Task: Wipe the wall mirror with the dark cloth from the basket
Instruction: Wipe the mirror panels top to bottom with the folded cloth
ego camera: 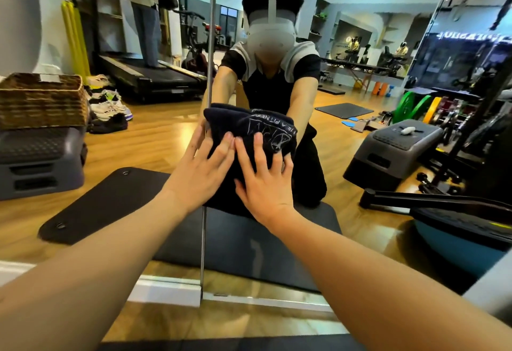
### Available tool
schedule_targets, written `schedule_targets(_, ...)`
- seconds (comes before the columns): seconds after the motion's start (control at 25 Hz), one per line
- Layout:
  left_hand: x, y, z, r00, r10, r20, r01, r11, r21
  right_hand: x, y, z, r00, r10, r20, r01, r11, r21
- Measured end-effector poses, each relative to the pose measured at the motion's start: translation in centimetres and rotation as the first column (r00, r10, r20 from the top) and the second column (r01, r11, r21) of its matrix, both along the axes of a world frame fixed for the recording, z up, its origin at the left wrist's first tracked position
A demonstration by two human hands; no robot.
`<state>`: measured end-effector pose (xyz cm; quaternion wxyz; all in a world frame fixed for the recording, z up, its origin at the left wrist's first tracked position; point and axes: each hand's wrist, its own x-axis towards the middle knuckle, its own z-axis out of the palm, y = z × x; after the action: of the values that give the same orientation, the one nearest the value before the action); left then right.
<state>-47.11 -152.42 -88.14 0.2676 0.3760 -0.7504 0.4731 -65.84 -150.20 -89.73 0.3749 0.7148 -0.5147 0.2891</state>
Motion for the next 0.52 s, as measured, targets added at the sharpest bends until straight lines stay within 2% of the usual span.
schedule_targets(0.24, 0.9, 0.3, -2.5, 1.0, -0.015, 0.001, 0.015, 0.998, 0.063, 0.3, 0.3, -3.1, 0.999, 0.002, -0.032, -0.001, 1.0, 0.024)
schedule_targets(0.52, -0.3, -0.1, -4.8, 0.999, -0.044, -0.014, 0.044, 0.998, 0.034, -2.1, -0.7, -5.7, 0.993, 0.091, -0.079, -0.09, 0.996, 0.006)
